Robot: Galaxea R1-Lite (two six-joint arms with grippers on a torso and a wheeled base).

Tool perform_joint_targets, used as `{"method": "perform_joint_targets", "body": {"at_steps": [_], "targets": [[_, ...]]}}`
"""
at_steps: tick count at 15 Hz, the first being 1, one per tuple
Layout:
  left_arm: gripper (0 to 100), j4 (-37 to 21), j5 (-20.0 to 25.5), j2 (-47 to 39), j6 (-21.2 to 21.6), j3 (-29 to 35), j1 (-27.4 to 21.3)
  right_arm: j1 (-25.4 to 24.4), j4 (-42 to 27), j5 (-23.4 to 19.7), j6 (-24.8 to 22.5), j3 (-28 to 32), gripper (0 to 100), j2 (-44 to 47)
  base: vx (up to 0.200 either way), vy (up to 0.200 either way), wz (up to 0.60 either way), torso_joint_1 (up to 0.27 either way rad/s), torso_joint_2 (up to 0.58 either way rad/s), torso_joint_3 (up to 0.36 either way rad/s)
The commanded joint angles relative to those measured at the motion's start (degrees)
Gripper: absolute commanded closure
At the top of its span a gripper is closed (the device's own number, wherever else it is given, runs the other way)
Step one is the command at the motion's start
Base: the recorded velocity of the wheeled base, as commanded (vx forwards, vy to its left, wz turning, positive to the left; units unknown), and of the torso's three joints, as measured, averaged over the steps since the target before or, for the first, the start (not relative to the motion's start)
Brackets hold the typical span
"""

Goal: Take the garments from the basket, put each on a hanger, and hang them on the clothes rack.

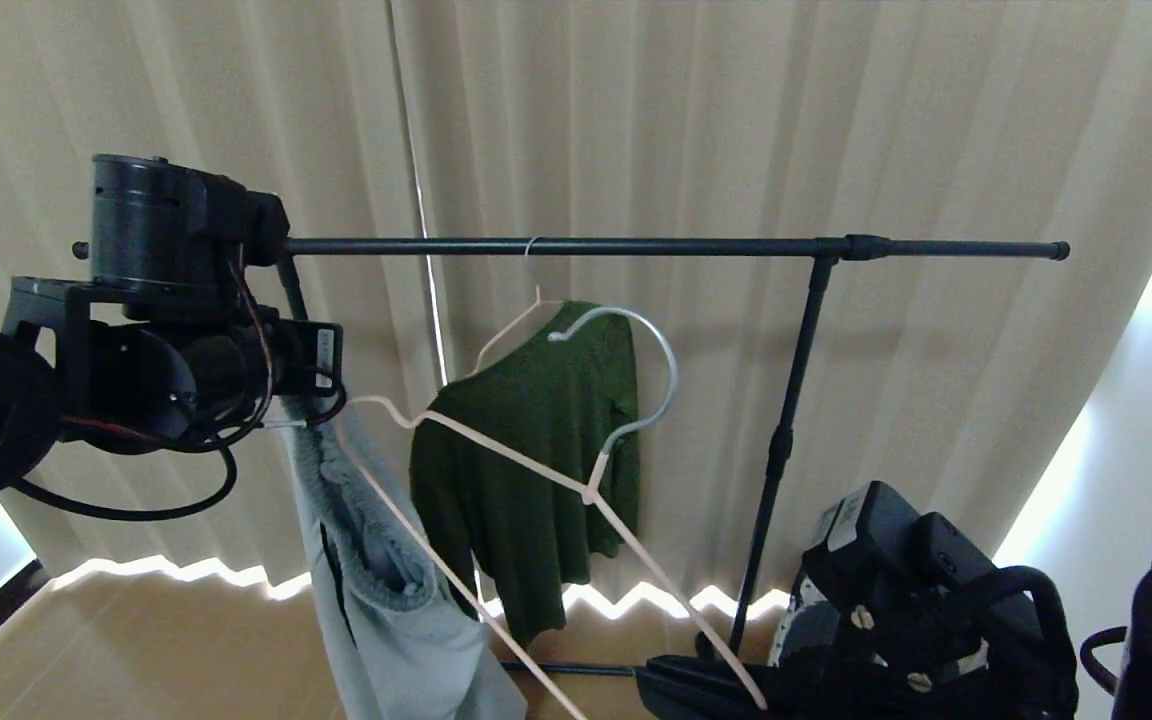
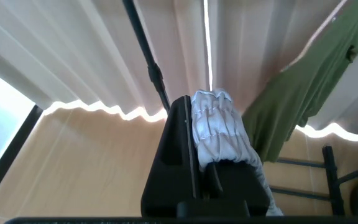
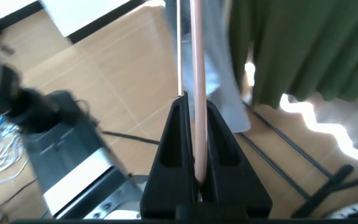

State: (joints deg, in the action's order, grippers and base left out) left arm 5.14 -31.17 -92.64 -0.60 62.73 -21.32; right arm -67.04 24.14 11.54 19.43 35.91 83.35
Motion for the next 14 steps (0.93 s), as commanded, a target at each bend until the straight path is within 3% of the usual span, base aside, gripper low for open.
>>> {"method": "perform_joint_targets", "body": {"at_steps": [1, 9, 14], "targets": [[100, 0.1, -0.1, -0.5, 0.0, 0.1, 0.1, -1.6, 0.0, 0.1, -0.1, 0.0, 100, -0.1, 0.000, 0.000, 0.00, 0.000, 0.00, 0.000], [100, 0.3, 0.0, -0.3, -0.5, 1.8, -1.3, -1.1, 0.2, 0.0, 1.4, 4.2, 100, 6.3, 0.000, 0.000, 0.00, 0.000, 0.00, 0.000], [100, 0.0, -0.1, 0.5, -1.2, 1.7, -1.7, 3.9, 0.4, 0.5, 2.5, 11.1, 100, 13.6, 0.000, 0.000, 0.00, 0.000, 0.00, 0.000]]}}
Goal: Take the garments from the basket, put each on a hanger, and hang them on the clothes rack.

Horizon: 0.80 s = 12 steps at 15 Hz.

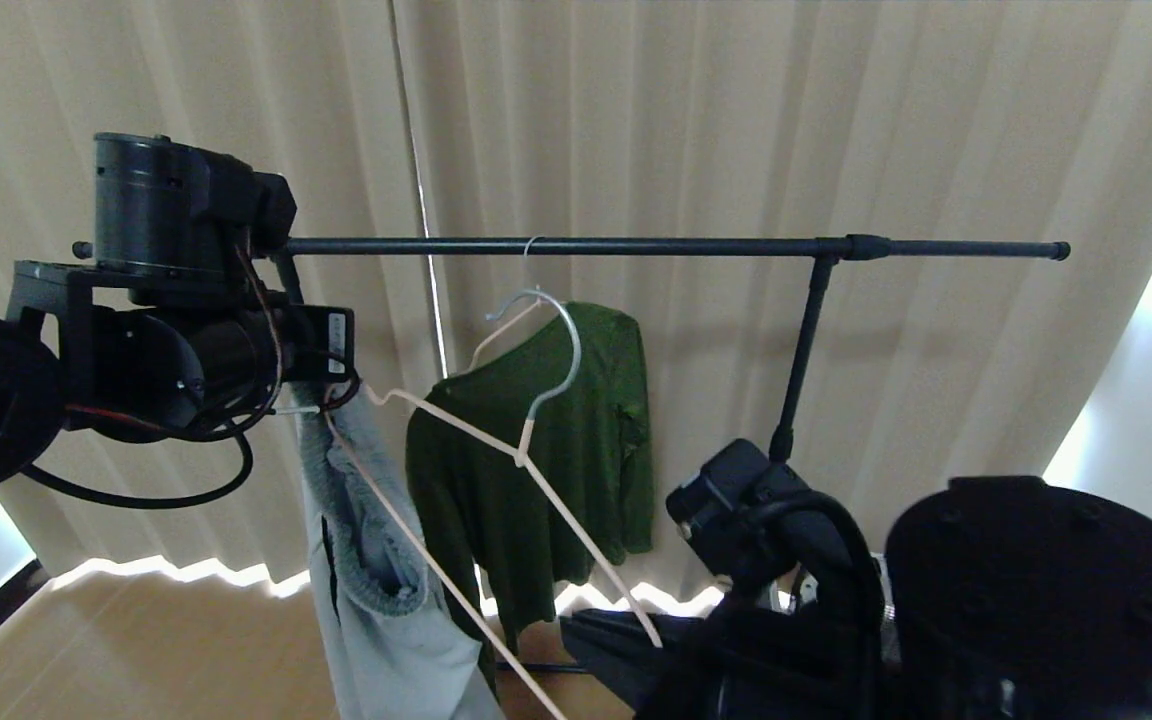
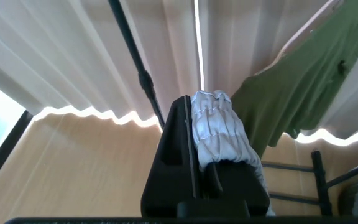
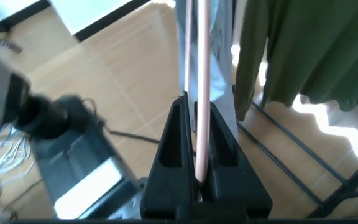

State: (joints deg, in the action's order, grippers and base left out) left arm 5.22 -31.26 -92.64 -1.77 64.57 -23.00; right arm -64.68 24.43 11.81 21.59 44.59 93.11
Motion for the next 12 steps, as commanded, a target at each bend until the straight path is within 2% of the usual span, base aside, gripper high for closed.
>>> {"method": "perform_joint_targets", "body": {"at_steps": [1, 3, 6, 11, 12], "targets": [[100, -0.1, 0.0, 0.7, -0.1, -0.2, 0.0, 2.5, 1.8, 0.4, 1.3, 3.3, 100, 5.3, 0.000, 0.000, 0.00, 0.000, 0.00, 0.000], [100, -0.2, 0.0, 0.7, -0.1, -0.4, 0.0, 4.0, 6.0, 0.5, 1.3, 3.5, 100, 7.9, 0.000, 0.000, 0.00, 0.000, 0.00, 0.000], [100, -1.0, 0.0, 0.9, -0.1, -0.3, -0.5, 4.4, 6.9, 0.5, 1.3, 4.4, 100, 9.7, 0.000, 0.000, 0.00, 0.000, 0.00, 0.000], [100, -1.1, 0.0, 3.6, -0.1, -0.7, -6.6, 7.4, 6.2, 0.5, 1.0, 8.7, 100, 12.8, 0.000, 0.000, 0.00, 0.000, 0.00, 0.000], [100, -1.3, 0.2, 4.4, -0.1, -0.6, -9.7, 9.0, 5.7, 0.5, 0.5, 8.5, 100, 12.5, 0.000, 0.000, 0.00, 0.000, 0.00, 0.000]]}}
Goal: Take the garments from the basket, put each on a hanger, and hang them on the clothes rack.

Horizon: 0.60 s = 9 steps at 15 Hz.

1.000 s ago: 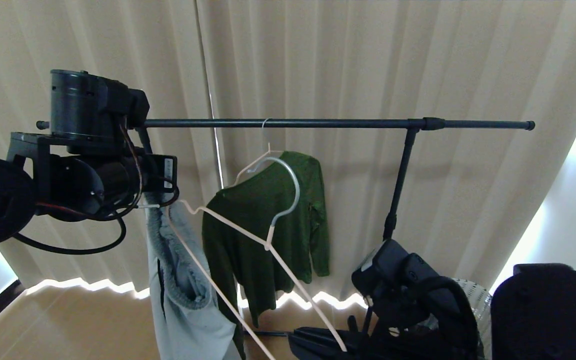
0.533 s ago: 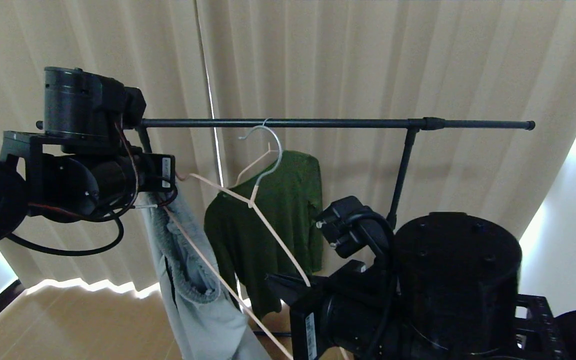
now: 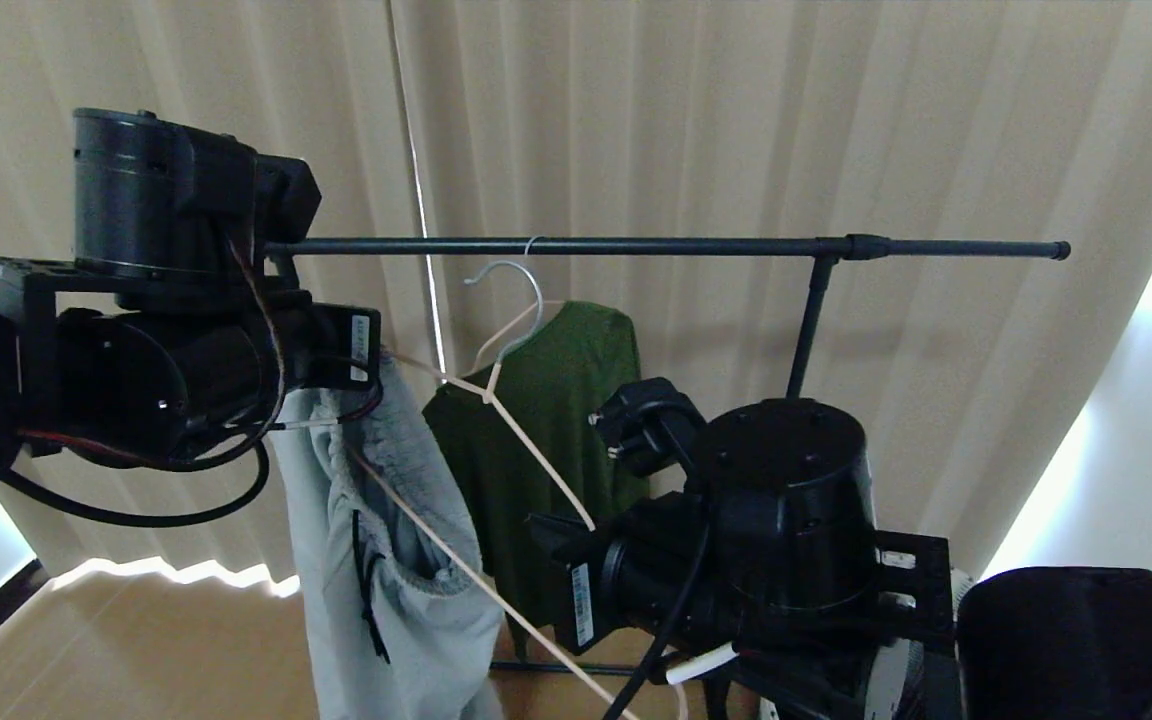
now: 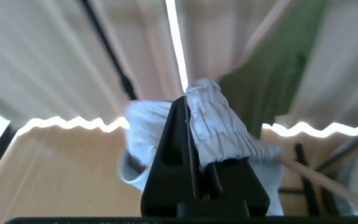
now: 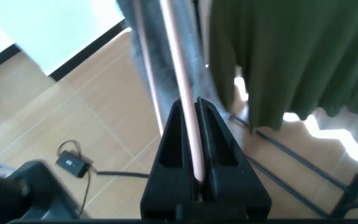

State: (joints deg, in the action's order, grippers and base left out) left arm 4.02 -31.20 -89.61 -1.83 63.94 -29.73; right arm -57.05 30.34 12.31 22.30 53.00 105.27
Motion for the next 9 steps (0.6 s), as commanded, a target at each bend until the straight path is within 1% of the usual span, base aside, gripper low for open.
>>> {"method": "perform_joint_targets", "body": {"at_steps": [1, 2, 3, 4, 5, 7, 9], "targets": [[100, -0.1, 0.4, 1.6, 0.1, 0.0, -4.5, 2.6, -1.4, 0.0, -1.5, 0.0, 100, 0.0, 0.000, 0.000, 0.00, 0.000, 0.00, 0.000], [100, -0.1, 0.6, 2.2, 0.2, 0.0, -6.7, 4.0, -2.7, -0.1, -2.9, -0.1, 100, -0.9, 0.000, 0.000, 0.00, 0.000, 0.00, 0.000], [100, -0.1, 0.7, 2.2, 0.2, 0.0, -7.1, 4.1, -2.7, -0.1, -3.0, -0.1, 100, -1.0, 0.000, 0.000, 0.00, 0.000, 0.00, 0.000], [100, 0.0, 2.6, 3.0, 0.5, -0.9, -9.2, 5.0, -2.8, -0.4, -4.4, -0.2, 100, -1.6, 0.000, 0.000, 0.00, 0.000, 0.00, 0.000], [100, 0.1, 4.7, 3.2, 0.7, -1.4, -10.2, 5.1, -2.9, -0.4, -5.7, -0.4, 100, -1.6, 0.000, 0.000, 0.00, 0.000, 0.00, 0.000], [100, 0.3, 6.4, 4.2, 2.2, -2.9, -11.0, 5.1, -3.1, -0.4, -6.4, -0.4, 100, -1.7, 0.000, 0.000, 0.00, 0.000, 0.00, 0.000], [100, 0.7, 6.5, 4.3, 3.1, -5.0, -11.2, 5.2, -3.2, -0.4, -6.6, 0.0, 100, -1.9, 0.000, 0.000, 0.00, 0.000, 0.00, 0.000]]}}
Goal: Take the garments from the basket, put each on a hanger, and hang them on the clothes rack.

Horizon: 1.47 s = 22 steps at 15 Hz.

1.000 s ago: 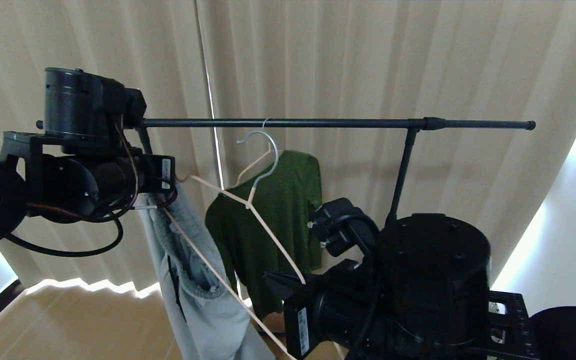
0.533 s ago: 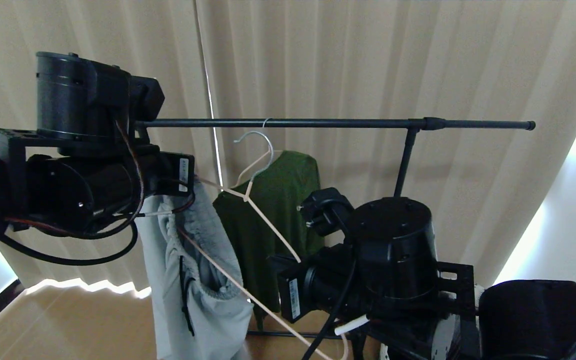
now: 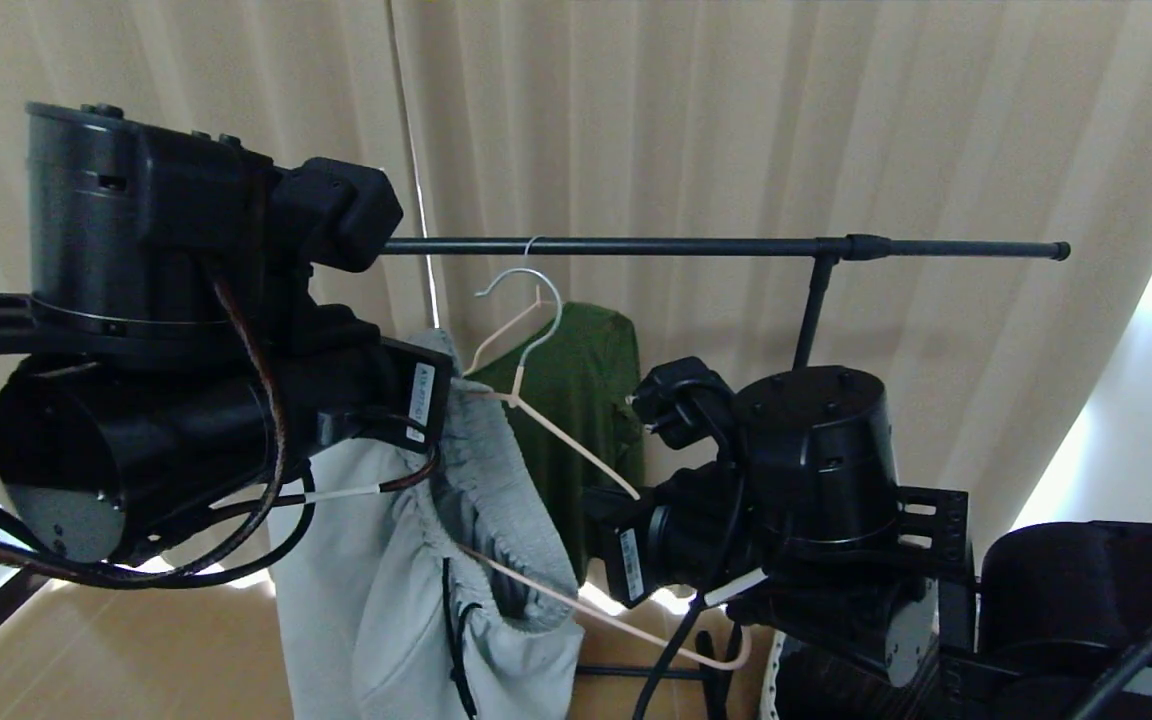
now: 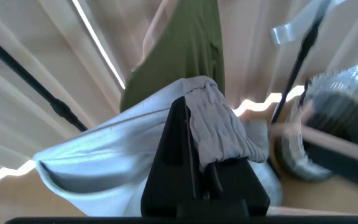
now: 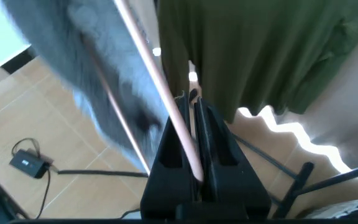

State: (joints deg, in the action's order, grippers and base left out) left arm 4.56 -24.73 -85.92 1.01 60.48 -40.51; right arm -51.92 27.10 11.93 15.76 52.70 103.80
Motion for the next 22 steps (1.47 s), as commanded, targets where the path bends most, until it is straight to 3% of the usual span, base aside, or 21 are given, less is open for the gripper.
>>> {"method": "perform_joint_targets", "body": {"at_steps": [1, 7, 16, 17, 22], "targets": [[100, 1.6, 0.0, 0.8, 0.3, -2.5, -1.6, 0.4, 0.1, -0.1, -0.8, 0.4, 100, -0.5, 0.000, 0.000, 0.00, 0.000, 0.00, 0.000], [100, 7.0, 0.0, 0.8, 3.2, -5.6, -5.0, 0.9, 0.1, -0.2, -1.1, 0.9, 100, -0.4, 0.000, 0.000, 0.00, 0.000, 0.00, 0.000], [100, 7.0, 0.0, 3.7, 5.6, -9.0, -5.0, 2.3, 0.1, -0.2, -1.1, 2.8, 100, -1.6, 0.000, 0.000, 0.00, 0.000, 0.00, 0.000], [0, 7.0, 0.0, 3.7, 5.8, -9.0, -5.0, 2.3, 0.1, -0.2, -1.1, 2.7, 100, -1.6, 0.000, 0.000, 0.00, 0.000, 0.00, 0.000], [0, 7.1, 0.0, 4.3, 5.9, -9.0, -5.0, 2.4, 0.1, -0.2, -1.1, 2.7, 100, -2.3, 0.000, 0.000, 0.00, 0.000, 0.00, 0.000]]}}
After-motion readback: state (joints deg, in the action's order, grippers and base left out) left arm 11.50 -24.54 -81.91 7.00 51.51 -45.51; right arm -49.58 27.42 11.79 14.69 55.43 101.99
